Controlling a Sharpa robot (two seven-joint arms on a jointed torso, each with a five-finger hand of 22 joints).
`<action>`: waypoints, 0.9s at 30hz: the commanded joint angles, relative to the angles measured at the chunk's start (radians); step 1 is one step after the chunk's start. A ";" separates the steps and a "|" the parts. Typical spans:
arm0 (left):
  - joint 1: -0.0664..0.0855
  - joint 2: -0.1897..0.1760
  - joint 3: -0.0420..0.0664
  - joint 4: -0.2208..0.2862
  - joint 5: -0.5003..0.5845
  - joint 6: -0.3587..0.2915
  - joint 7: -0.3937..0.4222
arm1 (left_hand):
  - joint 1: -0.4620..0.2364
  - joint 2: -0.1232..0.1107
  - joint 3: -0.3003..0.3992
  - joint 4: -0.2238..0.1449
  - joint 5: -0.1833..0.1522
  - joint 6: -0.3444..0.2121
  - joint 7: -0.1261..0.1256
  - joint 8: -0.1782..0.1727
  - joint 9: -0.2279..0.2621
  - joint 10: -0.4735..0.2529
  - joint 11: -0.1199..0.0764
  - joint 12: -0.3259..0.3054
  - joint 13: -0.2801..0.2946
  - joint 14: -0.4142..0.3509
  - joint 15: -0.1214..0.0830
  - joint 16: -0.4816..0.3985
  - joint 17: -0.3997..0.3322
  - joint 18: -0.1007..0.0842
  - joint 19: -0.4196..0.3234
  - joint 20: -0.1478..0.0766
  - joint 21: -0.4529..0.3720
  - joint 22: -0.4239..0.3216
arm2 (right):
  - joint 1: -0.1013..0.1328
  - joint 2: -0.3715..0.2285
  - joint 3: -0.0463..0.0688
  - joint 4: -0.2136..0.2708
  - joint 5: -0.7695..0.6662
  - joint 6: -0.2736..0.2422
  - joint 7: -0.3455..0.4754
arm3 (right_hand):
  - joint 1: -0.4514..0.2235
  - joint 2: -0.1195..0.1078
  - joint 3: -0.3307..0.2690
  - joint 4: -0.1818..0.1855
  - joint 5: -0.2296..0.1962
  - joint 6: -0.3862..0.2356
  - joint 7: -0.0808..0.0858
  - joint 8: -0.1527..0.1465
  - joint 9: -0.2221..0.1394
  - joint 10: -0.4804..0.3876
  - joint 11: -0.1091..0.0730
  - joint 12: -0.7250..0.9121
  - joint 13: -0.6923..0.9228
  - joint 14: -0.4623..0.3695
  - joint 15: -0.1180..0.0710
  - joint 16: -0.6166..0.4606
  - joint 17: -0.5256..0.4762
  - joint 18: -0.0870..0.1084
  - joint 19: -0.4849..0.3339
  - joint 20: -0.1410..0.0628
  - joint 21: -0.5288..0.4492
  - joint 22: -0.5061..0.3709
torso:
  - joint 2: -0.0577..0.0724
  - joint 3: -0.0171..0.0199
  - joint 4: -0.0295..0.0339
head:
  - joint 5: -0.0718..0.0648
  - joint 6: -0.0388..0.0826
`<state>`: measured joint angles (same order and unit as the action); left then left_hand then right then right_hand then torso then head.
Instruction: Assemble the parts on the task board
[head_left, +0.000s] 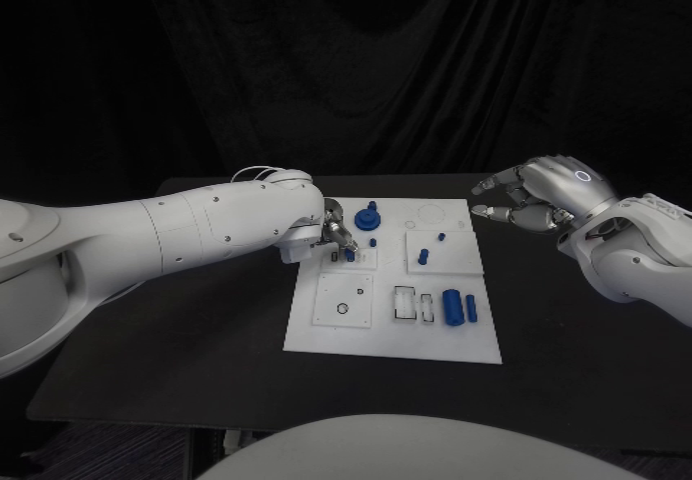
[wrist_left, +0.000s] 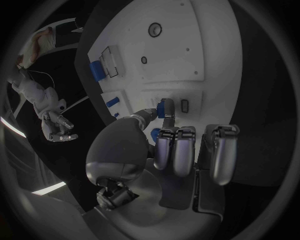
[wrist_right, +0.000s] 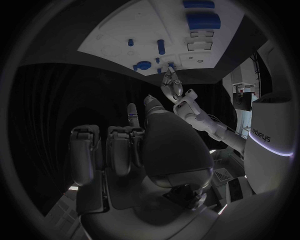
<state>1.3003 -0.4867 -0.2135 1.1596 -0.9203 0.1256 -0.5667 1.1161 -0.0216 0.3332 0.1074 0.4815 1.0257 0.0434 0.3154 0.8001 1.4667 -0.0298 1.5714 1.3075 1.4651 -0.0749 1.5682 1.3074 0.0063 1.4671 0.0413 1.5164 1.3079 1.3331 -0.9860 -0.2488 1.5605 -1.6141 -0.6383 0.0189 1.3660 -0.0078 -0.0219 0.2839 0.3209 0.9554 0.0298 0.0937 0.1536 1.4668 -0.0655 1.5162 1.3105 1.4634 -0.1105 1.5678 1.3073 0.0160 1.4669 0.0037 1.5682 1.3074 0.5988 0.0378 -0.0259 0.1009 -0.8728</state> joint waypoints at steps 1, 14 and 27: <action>-0.002 -0.001 0.001 0.003 -0.006 0.007 0.007 | -0.010 0.003 0.005 -0.001 -0.005 -0.001 -0.007 -0.006 0.001 0.104 0.000 -0.001 0.263 0.106 0.000 0.003 0.263 0.019 0.026 -0.002 -0.005 0.183 | -0.003 0.000 0.001 -0.001 -0.006 0.003 -0.016 | 0.011 0.003 -0.006 -0.001 0.003 0.008 0.000 -0.006 -0.001 0.072 0.009 0.002 0.195 0.107 0.006 0.003 0.263 -0.016 0.104 0.007 0.003 0.263 | 0.000 0.0000 0.0004 | 0.002 0.000; -0.003 -0.004 0.001 -0.003 -0.006 0.013 0.009 | -0.010 0.003 0.008 -0.003 -0.005 -0.002 -0.007 -0.007 0.003 0.104 0.000 -0.001 0.263 0.106 0.000 0.003 0.263 0.020 0.022 -0.002 -0.008 0.179 | -0.005 0.002 0.001 -0.003 -0.006 0.004 -0.016 | 0.011 0.003 -0.006 -0.001 0.003 0.008 0.000 -0.006 -0.001 0.072 0.009 0.002 0.195 0.107 0.006 0.003 0.263 -0.016 0.104 0.007 0.003 0.263 | -0.001 -0.0002 0.0007 | 0.006 0.000; -0.004 0.009 0.001 -0.016 -0.006 0.018 0.018 | -0.010 0.004 0.014 -0.005 -0.005 -0.004 -0.006 -0.010 0.006 0.104 0.001 -0.001 0.263 0.106 0.000 0.003 0.263 0.021 0.020 -0.002 -0.010 0.176 | -0.007 0.004 0.001 -0.003 -0.006 0.004 -0.017 | 0.011 0.003 -0.006 -0.001 0.003 0.008 0.000 -0.006 -0.001 0.072 0.009 0.002 0.195 0.107 0.006 0.003 0.263 -0.016 0.104 0.007 0.003 0.263 | 0.000 0.0000 -0.0003 | 0.006 0.000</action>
<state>1.2996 -0.4796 -0.2135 1.1447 -0.9204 0.1302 -0.5649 1.1161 -0.0216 0.3440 0.1022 0.4808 1.0196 0.0442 0.3107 0.8041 1.4667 -0.0298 1.5714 1.3075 1.4651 -0.0749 1.5682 1.3073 0.0149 1.4671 0.0412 1.5119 1.3077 1.3288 -0.9819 -0.2488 1.5575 -1.6141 -0.6333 0.0189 1.3700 -0.0038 -0.0219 0.2839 0.3209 0.9554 0.0298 0.0937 0.1537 1.4668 -0.0655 1.5193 1.3099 1.4634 -0.1106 1.5679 1.3073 0.0159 1.4669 0.0037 1.5682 1.3080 0.5981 0.0376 -0.0253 0.1060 -0.8728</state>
